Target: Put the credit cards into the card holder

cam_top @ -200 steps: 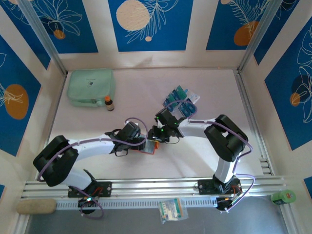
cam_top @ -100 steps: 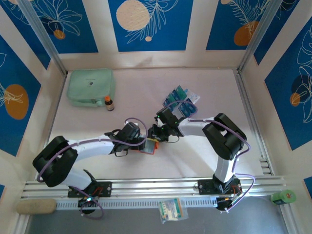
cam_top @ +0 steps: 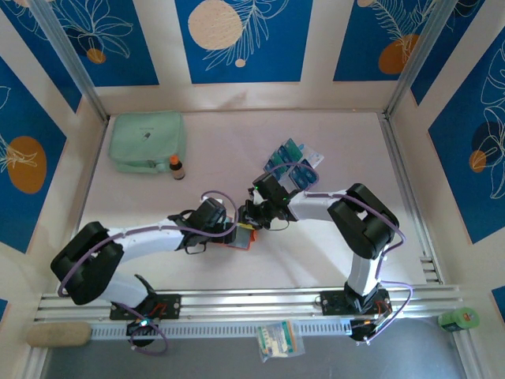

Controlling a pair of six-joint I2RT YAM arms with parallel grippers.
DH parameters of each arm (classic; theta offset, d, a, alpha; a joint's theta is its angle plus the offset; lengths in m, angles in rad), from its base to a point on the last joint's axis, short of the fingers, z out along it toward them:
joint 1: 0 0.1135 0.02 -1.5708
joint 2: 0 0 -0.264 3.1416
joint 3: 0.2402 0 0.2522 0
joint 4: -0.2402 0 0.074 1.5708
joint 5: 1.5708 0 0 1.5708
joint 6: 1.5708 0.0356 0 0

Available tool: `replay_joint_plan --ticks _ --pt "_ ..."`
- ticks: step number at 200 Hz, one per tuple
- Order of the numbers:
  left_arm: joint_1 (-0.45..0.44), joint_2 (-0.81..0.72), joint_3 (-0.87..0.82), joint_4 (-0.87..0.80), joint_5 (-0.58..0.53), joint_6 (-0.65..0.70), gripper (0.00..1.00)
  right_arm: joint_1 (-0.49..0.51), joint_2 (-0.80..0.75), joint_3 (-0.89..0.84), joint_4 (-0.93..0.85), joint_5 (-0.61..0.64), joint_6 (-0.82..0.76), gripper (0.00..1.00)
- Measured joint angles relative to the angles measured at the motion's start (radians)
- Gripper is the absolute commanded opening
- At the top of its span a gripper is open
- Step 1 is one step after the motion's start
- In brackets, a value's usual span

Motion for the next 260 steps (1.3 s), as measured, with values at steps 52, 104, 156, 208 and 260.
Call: replay_joint_plan --ticks 52,104,156,208,260 --pt "0.000 -0.011 -0.024 0.014 -0.018 -0.003 0.75 -0.003 -0.006 0.000 -0.004 0.005 0.000 0.29" --pt "0.000 -0.023 -0.035 0.021 -0.022 -0.008 0.72 -0.002 -0.082 -0.005 -0.055 0.059 -0.016 0.30" --pt "0.000 -0.032 -0.046 0.025 -0.022 -0.009 0.70 0.026 -0.078 -0.008 -0.080 0.096 -0.019 0.30" --pt "0.000 -0.032 -0.050 0.032 -0.021 -0.009 0.70 0.037 -0.042 -0.008 -0.091 0.130 -0.019 0.31" --pt "0.000 -0.032 -0.050 0.032 -0.021 -0.013 0.69 0.038 -0.040 -0.008 -0.095 0.148 -0.012 0.44"
